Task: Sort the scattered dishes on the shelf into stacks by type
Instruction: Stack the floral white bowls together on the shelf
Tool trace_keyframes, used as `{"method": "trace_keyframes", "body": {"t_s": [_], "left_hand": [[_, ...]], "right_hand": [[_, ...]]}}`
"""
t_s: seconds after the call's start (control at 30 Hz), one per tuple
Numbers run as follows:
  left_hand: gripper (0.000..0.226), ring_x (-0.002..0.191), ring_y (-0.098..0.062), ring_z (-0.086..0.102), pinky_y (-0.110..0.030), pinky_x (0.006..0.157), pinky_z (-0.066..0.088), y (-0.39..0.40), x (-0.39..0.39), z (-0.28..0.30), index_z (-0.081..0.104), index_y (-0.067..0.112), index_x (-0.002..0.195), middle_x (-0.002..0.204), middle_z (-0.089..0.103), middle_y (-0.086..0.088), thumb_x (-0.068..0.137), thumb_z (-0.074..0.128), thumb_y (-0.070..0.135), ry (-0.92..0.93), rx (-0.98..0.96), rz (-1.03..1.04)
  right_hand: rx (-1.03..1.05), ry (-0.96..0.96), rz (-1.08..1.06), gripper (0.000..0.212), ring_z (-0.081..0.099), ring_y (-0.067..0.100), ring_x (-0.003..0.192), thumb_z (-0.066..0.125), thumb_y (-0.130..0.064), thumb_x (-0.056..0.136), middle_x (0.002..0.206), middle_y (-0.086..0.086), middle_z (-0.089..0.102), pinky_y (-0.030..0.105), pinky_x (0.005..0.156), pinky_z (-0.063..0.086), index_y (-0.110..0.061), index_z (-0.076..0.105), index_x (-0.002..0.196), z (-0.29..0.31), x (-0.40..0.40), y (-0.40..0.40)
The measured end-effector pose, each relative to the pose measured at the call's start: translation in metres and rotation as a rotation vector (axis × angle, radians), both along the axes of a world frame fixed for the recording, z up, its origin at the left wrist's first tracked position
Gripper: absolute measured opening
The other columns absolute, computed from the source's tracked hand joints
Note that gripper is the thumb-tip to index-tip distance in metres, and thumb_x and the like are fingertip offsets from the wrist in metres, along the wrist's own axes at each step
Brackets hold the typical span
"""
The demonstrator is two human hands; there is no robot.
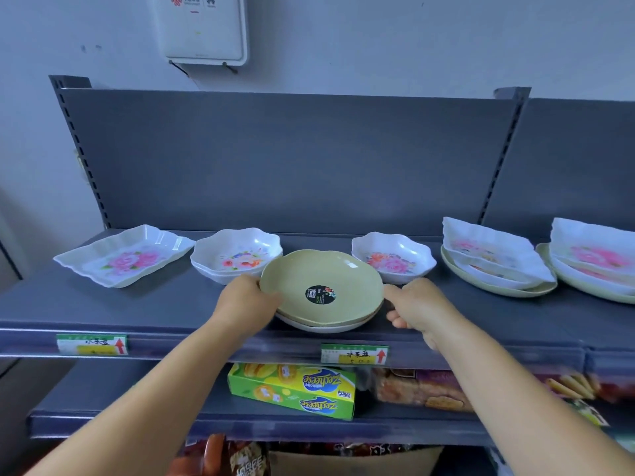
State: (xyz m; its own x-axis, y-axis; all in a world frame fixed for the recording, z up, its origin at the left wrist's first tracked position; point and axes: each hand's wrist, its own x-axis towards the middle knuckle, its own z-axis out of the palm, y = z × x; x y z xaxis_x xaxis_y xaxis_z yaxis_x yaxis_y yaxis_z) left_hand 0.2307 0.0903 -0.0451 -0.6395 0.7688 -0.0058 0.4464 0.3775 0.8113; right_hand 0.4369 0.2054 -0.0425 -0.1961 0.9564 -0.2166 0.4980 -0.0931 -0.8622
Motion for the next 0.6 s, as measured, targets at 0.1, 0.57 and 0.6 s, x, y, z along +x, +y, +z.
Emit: {"method": "trace_keyframes", "body": {"t_s": [0.1,0.57,0.6], "left_hand": [[0.019,0.063,-0.025,0.046,-0.029,0.06,0.04,0.003,-0.002,-0.003,0.071,0.009,0.081,0.06,0.058,-0.005,0.081,0.052,0.013,0.06,0.005,0.013],[0.021,0.043,-0.016,0.051,-0.023,0.051,0.041,0.005,0.001,-0.004,0.067,0.011,0.073,0.056,0.064,-0.009,0.084,0.05,0.014,0.135,0.063,0.069],[0.022,0.04,-0.013,0.053,-0.022,0.05,0.043,0.004,0.002,-0.003,0.069,0.016,0.073,0.053,0.064,-0.004,0.084,0.05,0.012,0.11,0.066,0.067]], "right_hand": [[-0.009,0.105,-0.125,0.027,0.058,0.015,0.062,0.049,-0.022,0.095,0.075,0.007,0.063,0.028,0.069,0.053,-0.003,0.059,0.112,-0.001,0.007,0.022],[-0.047,0.151,-0.232,0.033,0.06,0.02,0.058,0.046,-0.023,0.099,0.069,0.013,0.066,0.034,0.072,0.058,-0.001,0.054,0.074,-0.015,0.008,0.083],[-0.058,0.157,-0.231,0.029,0.06,0.02,0.056,0.045,-0.02,0.099,0.069,0.013,0.065,0.031,0.067,0.057,0.0,0.054,0.08,-0.013,0.007,0.084]]}}
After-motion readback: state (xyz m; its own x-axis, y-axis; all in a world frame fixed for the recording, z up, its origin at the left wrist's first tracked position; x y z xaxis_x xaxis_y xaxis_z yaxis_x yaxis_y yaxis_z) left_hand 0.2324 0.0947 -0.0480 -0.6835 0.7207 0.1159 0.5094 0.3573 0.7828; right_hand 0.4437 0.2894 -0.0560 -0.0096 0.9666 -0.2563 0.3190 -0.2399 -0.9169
